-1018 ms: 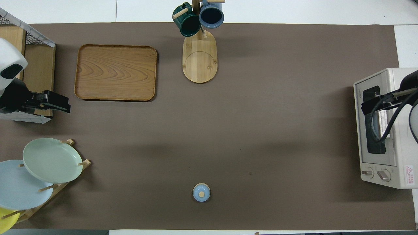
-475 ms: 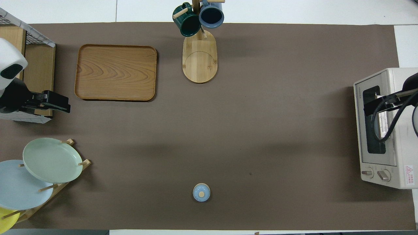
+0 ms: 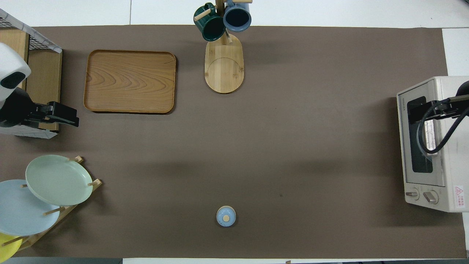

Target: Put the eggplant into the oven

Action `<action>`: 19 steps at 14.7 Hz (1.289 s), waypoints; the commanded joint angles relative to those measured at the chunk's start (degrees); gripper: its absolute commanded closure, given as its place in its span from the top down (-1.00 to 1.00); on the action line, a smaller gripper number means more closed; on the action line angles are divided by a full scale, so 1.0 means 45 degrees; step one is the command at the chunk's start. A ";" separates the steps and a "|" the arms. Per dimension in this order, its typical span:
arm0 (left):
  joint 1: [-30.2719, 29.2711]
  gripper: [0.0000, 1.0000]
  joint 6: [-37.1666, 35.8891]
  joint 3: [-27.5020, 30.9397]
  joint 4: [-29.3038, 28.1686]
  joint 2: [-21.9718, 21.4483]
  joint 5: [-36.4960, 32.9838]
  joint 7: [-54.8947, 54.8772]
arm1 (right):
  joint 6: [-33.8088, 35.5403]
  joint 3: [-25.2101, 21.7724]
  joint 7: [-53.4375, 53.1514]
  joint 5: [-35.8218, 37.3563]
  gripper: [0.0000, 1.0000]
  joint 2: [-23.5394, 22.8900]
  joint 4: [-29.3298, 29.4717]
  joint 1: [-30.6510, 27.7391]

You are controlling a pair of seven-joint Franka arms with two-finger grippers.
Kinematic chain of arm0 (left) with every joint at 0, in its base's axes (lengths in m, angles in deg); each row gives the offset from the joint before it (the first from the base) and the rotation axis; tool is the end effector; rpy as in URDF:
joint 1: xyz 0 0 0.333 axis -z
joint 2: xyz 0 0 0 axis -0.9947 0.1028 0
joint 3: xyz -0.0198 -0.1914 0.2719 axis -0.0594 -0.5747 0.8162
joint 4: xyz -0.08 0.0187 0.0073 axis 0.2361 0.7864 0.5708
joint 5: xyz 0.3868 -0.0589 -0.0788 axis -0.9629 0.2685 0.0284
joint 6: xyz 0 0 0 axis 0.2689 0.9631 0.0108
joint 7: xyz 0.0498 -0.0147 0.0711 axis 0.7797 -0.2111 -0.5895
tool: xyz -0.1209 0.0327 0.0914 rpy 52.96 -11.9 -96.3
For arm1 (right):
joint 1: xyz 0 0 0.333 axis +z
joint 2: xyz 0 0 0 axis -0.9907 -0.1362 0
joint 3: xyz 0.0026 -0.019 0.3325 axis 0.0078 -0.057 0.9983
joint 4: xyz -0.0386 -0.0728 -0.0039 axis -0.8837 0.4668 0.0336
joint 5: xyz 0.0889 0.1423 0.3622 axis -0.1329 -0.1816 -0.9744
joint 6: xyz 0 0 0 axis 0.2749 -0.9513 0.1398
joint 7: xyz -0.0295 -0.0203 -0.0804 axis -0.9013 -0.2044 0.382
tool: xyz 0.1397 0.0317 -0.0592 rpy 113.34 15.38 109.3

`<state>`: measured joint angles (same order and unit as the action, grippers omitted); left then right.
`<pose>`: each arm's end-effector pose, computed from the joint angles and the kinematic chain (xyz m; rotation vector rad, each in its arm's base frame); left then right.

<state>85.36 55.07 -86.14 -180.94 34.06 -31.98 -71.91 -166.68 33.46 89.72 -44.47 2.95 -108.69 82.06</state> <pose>0.5426 -0.0660 0.5620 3.1068 -0.0990 -0.1230 0.5546 -0.0299 0.5629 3.0985 0.1456 -0.1243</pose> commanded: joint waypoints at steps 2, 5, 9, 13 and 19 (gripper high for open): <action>-0.0123 1.00 -0.0178 -0.0119 0.0175 0.0020 -0.0242 -0.0037 | 0.0175 -0.0025 -0.1143 -0.0382 1.00 -0.0020 0.0132 -0.0131; -0.0123 1.00 -0.0178 -0.0119 0.0175 0.0020 -0.0242 -0.0037 | 0.0193 -0.0044 -0.1203 -0.0363 1.00 -0.0040 0.0269 -0.0190; -0.0123 1.00 -0.0178 -0.0119 0.0175 0.0020 -0.0242 -0.0037 | 0.0155 -0.0044 -0.1203 -0.0362 1.00 -0.0040 0.0269 -0.0190; -0.0123 1.00 -0.0178 -0.0119 0.0175 0.0020 -0.0242 -0.0037 | 0.0154 -0.0025 -0.1222 -0.0362 1.00 -0.0040 0.0289 -0.0190; -0.0123 1.00 -0.0178 -0.0119 0.0175 0.0020 -0.0242 -0.0037 | 0.0349 0.0033 -0.1144 -0.0382 1.00 -0.0020 0.0289 -0.0151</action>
<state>85.35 55.07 -86.14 -180.94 34.06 -31.98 -71.91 -166.32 33.21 85.00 -44.49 2.95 -108.16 81.81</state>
